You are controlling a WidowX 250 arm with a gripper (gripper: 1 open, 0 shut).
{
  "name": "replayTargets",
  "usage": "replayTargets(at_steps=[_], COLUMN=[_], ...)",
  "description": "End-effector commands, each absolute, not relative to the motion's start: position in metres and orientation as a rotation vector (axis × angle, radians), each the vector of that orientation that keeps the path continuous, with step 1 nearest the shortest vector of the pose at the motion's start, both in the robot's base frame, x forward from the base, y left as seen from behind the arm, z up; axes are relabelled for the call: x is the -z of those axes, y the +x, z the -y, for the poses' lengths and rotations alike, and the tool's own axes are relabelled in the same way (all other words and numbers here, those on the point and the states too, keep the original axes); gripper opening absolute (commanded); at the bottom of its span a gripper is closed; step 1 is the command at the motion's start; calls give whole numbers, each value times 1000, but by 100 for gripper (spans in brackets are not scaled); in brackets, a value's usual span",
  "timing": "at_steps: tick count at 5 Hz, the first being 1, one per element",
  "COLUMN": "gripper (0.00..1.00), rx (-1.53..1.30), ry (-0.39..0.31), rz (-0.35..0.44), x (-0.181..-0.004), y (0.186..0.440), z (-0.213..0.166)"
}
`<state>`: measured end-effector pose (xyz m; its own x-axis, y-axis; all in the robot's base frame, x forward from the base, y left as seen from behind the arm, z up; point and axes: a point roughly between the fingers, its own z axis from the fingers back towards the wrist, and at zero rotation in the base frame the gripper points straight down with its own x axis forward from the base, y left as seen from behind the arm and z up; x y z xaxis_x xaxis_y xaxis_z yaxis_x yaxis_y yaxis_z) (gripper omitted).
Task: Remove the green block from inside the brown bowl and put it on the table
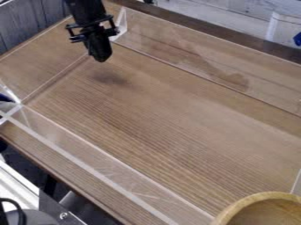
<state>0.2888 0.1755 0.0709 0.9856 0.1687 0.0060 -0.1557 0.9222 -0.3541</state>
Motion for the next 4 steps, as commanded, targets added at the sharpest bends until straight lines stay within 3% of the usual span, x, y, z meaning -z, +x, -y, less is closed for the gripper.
replayTargets(at_steps=[1,2,4], gripper=[0,0,0], rx=[-160,-165,-190], ry=[-265,-223,-239], rz=[128,140,74], x=[-91,-81,-73], y=[286,280,282], z=[-195,-207,-211])
